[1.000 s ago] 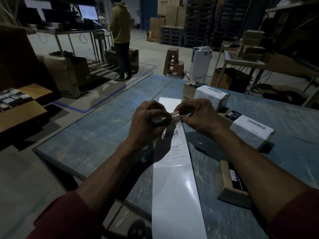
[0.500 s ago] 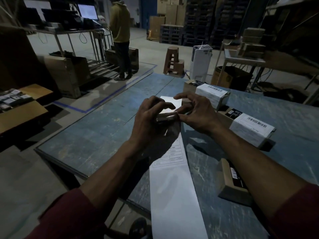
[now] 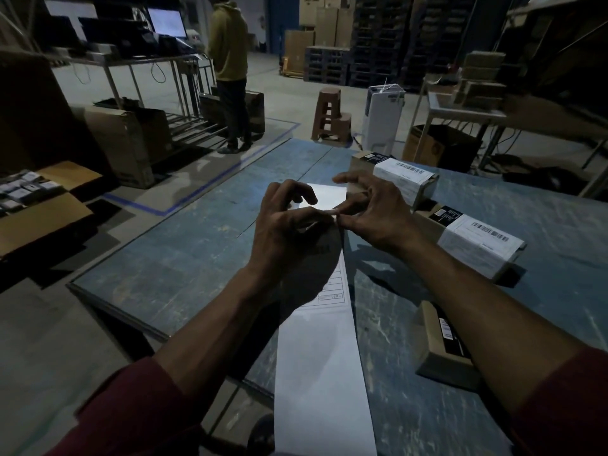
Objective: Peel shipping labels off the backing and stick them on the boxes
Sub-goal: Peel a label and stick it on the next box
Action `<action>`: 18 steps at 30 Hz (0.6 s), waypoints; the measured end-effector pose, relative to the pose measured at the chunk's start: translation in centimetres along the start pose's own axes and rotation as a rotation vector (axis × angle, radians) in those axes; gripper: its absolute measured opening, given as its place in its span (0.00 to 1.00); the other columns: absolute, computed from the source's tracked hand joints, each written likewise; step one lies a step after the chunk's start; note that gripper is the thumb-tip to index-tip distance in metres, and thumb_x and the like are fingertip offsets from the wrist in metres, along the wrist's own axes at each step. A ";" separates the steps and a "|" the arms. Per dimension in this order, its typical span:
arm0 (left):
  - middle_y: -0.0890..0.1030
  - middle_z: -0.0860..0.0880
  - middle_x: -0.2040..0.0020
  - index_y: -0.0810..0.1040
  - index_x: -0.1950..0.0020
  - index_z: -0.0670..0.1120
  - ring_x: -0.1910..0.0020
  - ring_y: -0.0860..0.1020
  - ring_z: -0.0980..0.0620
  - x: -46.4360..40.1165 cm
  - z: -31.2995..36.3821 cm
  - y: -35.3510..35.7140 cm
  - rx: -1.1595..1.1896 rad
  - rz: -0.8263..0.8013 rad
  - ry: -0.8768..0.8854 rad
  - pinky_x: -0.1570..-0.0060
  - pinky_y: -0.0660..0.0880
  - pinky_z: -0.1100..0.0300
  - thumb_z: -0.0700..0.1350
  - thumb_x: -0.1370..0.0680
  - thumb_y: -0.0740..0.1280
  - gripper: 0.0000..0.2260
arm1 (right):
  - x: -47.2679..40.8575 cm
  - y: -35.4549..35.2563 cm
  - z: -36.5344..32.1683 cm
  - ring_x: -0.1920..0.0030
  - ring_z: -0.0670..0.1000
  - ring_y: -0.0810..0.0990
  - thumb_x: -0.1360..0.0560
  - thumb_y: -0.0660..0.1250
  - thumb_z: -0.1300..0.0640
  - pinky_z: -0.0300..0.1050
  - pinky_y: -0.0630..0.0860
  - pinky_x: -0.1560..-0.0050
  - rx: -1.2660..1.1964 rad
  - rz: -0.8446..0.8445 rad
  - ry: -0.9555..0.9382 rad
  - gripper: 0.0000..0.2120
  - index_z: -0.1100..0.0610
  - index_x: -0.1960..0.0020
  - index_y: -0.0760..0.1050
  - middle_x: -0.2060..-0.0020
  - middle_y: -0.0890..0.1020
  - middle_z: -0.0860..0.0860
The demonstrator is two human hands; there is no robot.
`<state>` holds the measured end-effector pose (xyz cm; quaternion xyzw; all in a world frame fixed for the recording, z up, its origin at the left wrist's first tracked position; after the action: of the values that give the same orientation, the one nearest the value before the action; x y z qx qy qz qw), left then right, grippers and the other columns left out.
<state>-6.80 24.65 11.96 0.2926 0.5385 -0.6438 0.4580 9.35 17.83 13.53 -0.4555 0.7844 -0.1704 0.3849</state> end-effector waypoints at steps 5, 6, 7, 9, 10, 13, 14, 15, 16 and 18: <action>0.84 0.48 0.48 0.84 0.51 0.44 0.47 0.81 0.51 -0.4 -0.8 -0.5 0.212 -0.027 -0.148 0.49 0.76 0.56 0.41 0.25 0.77 0.05 | -0.4 0.0 0.2 0.56 0.39 0.86 0.31 0.79 0.62 0.40 0.83 0.53 0.149 0.017 -0.071 0.17 0.47 0.46 0.85 0.59 0.88 0.43; 0.84 0.49 0.50 0.83 0.50 0.43 0.49 0.82 0.52 -0.4 -1.1 -0.7 0.298 -0.019 -0.224 0.48 0.79 0.55 0.41 0.23 0.76 0.05 | -0.4 0.2 0.4 0.58 0.40 0.86 0.31 0.80 0.60 0.46 0.84 0.55 0.183 0.012 -0.085 0.12 0.46 0.51 0.86 0.60 0.87 0.42; 0.84 0.49 0.52 0.82 0.50 0.42 0.51 0.83 0.52 -0.5 -1.5 -1.0 0.363 -0.008 -0.292 0.49 0.80 0.54 0.41 0.22 0.74 0.04 | -0.4 0.3 0.4 0.60 0.42 0.85 0.30 0.80 0.59 0.50 0.83 0.58 0.209 0.005 -0.086 0.08 0.46 0.55 0.86 0.62 0.87 0.42; 0.83 0.47 0.53 0.79 0.49 0.42 0.53 0.84 0.51 -0.8 -2.1 -1.7 0.461 0.040 -0.380 0.52 0.82 0.55 0.38 0.20 0.72 0.03 | -0.4 0.6 0.7 0.63 0.45 0.83 0.27 0.77 0.59 0.51 0.80 0.61 0.258 -0.026 -0.030 0.05 0.49 0.59 0.86 0.66 0.83 0.43; 0.83 0.46 0.54 0.79 0.49 0.43 0.54 0.84 0.51 -0.9 -2.5 -2.2 0.513 0.078 -0.421 0.54 0.82 0.56 0.36 0.20 0.71 0.03 | -0.4 0.8 1.1 0.64 0.47 0.81 0.23 0.74 0.60 0.52 0.79 0.61 0.285 -0.050 0.018 0.06 0.55 0.59 0.85 0.66 0.82 0.45; 0.83 0.45 0.53 0.77 0.51 0.47 0.53 0.85 0.51 -0.7 -3.8 -3.9 0.609 0.221 -0.528 0.55 0.82 0.59 0.37 0.19 0.70 0.06 | -0.2 1.6 1.6 0.59 0.56 0.82 0.18 0.68 0.55 0.59 0.81 0.54 0.398 -0.129 0.081 0.15 0.62 0.59 0.81 0.60 0.81 0.56; 0.83 0.43 0.52 0.77 0.51 0.48 0.52 0.85 0.50 -0.8 -4.1 -4.4 0.605 0.249 -0.551 0.56 0.83 0.58 0.38 0.19 0.70 0.05 | -0.2 1.8 1.5 0.58 0.57 0.81 0.18 0.69 0.54 0.57 0.79 0.56 0.439 -0.147 0.072 0.16 0.57 0.63 0.79 0.59 0.81 0.55; 0.84 0.42 0.51 0.77 0.50 0.48 0.52 0.86 0.49 -0.8 -4.5 -4.8 0.583 0.269 -0.566 0.56 0.83 0.58 0.39 0.19 0.70 0.05 | -0.1 2.1 1.4 0.58 0.56 0.80 0.19 0.70 0.54 0.53 0.76 0.59 0.475 -0.162 0.063 0.18 0.49 0.67 0.74 0.60 0.79 0.53; 0.84 0.42 0.50 0.77 0.50 0.47 0.52 0.86 0.50 -1.0 -4.7 -5.3 0.550 0.287 -0.565 0.57 0.83 0.59 0.40 0.19 0.70 0.04 | -0.1 2.3 1.4 0.58 0.55 0.79 0.20 0.71 0.56 0.49 0.71 0.60 0.516 -0.160 0.054 0.21 0.46 0.70 0.71 0.60 0.78 0.51; 0.83 0.46 0.51 0.77 0.49 0.47 0.52 0.85 0.52 -2.0 -5.1 -6.8 0.462 0.322 -0.524 0.56 0.83 0.60 0.40 0.19 0.71 0.04 | -0.1 2.5 1.5 0.57 0.54 0.78 0.25 0.73 0.60 0.46 0.67 0.59 0.588 -0.145 0.043 0.15 0.47 0.67 0.75 0.60 0.79 0.50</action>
<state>-12.77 30.14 15.33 0.2944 0.1910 -0.7210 0.5975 9.10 19.35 11.07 -0.3756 0.6747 -0.4269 0.4706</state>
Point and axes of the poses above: each hand's wrist, its own x-axis away from the middle knuckle, its own y-axis out of the palm, z = x × y, the point moved 7 cm from there along -x, towards the middle knuckle
